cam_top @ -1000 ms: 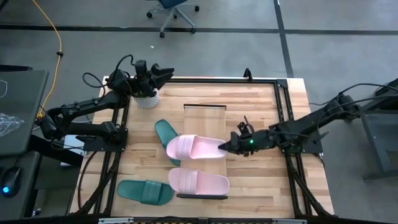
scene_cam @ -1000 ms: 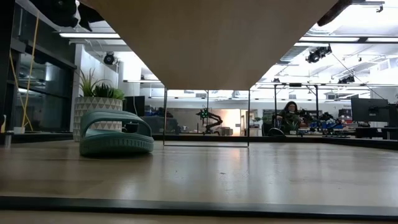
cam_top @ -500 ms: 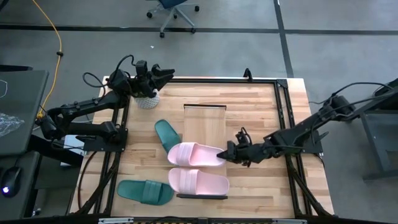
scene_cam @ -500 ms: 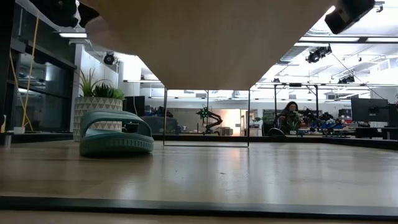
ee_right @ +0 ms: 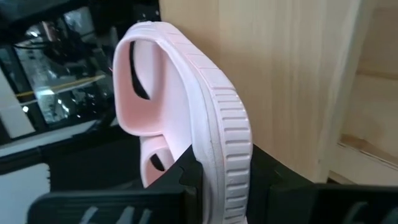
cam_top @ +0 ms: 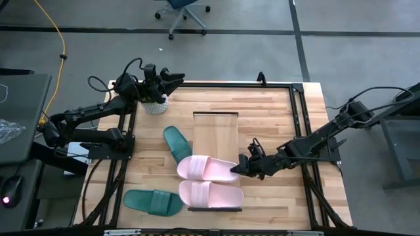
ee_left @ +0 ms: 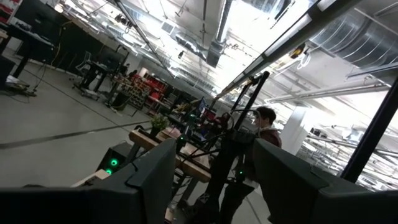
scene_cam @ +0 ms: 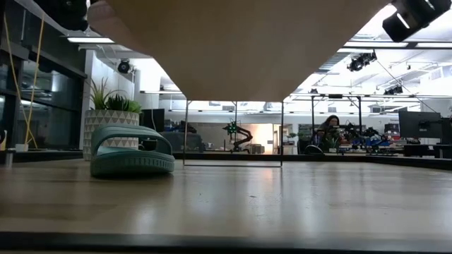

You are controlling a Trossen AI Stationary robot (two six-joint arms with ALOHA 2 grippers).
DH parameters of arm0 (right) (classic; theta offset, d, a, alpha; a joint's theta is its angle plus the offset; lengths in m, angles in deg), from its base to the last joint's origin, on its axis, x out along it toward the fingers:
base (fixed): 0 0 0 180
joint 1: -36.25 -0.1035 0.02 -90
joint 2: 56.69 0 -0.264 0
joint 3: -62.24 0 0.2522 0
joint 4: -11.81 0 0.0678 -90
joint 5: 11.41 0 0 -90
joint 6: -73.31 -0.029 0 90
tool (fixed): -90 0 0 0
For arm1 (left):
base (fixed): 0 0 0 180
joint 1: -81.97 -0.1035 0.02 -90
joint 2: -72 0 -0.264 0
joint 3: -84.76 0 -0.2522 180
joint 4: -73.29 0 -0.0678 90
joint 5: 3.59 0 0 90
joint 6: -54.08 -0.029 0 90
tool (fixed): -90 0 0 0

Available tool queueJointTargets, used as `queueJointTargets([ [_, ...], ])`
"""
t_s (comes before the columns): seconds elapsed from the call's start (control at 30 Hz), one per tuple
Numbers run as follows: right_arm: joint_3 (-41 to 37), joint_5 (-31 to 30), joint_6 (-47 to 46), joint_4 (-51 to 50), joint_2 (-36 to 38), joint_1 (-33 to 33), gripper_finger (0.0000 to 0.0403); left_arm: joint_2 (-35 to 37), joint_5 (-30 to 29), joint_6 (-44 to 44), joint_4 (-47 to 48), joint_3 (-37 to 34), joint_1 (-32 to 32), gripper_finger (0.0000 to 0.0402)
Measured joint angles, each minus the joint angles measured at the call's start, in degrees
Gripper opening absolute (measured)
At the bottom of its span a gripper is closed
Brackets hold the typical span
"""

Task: Pick and place slides into the shelf
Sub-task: Put the pink slides on the shelf

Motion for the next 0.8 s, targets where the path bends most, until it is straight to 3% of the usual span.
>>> queueJointTargets([
  [0.2,0.02,1.58,0.06,-1.06,0.0,0.0,0.005,0.0,0.0,0.0,0.0,0.0,-0.01,0.0205],
  [0.53,0.04,6.29,0.24,-2.32,0.0,-0.04,0.0101,0.0,-0.02,0.0,0.0,0.0,-0.02,0.0205],
  [0.8,0.04,6.22,0.15,-2.44,0.0,-0.07,0.0133,0.0,-0.02,0.0,0.0,0.0,0.0,0.0205],
])
